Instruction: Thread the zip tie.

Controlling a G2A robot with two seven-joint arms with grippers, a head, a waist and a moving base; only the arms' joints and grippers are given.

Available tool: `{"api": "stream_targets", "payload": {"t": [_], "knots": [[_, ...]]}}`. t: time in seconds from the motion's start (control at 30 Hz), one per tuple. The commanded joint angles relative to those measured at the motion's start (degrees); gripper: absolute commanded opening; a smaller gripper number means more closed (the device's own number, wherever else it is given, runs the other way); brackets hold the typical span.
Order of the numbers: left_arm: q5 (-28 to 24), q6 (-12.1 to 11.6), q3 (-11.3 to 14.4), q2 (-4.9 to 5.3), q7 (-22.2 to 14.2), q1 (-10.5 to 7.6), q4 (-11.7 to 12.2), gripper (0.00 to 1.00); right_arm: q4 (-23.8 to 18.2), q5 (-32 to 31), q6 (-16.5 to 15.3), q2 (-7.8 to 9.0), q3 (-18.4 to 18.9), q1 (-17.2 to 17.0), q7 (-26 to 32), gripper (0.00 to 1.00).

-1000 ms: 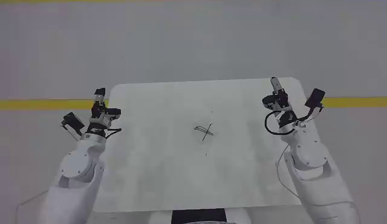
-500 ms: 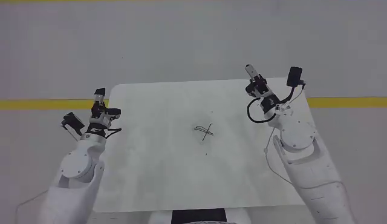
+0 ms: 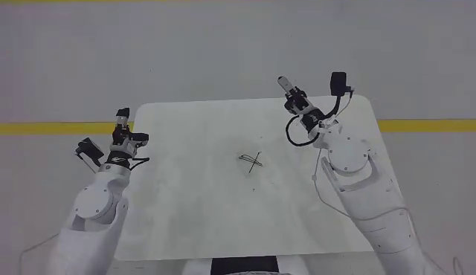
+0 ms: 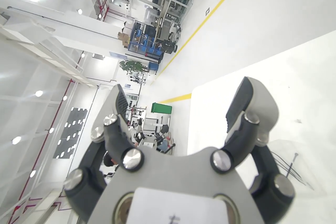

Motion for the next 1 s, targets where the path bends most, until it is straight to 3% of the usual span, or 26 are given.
{"api": "stream_targets", "payload": {"t": [0.0,0.2,0.37,0.73,0.8,0.97], "knots": [[0.0,0.0,0.0,0.00,0.0,0.00,0.0,1.00,0.5,-4.0,-1.3,0.30,-0.2,1.3,4.8,1.00],[0.0,0.0,0.0,0.00,0.0,0.00,0.0,1.00,3.4,-13.5,-3.3,0.68,-3.3,7.2,16.1,1.00],[0.0,0.0,0.0,0.00,0.0,0.00,0.0,1.00,6.2,-18.9,-6.4,0.30,-9.0,11.4,24.2,1.00],[0.0,0.0,0.0,0.00,0.0,0.00,0.0,1.00,5.9,-20.9,-7.1,0.40,-9.5,12.0,25.3,1.00],[0.0,0.0,0.0,0.00,0.0,0.00,0.0,1.00,6.1,-27.4,-9.1,0.75,-10.8,14.9,31.7,1.00],[0.0,0.0,0.0,0.00,0.0,0.00,0.0,1.00,8.5,-30.3,-11.5,0.47,-14.2,19.3,41.7,1.00]]}}
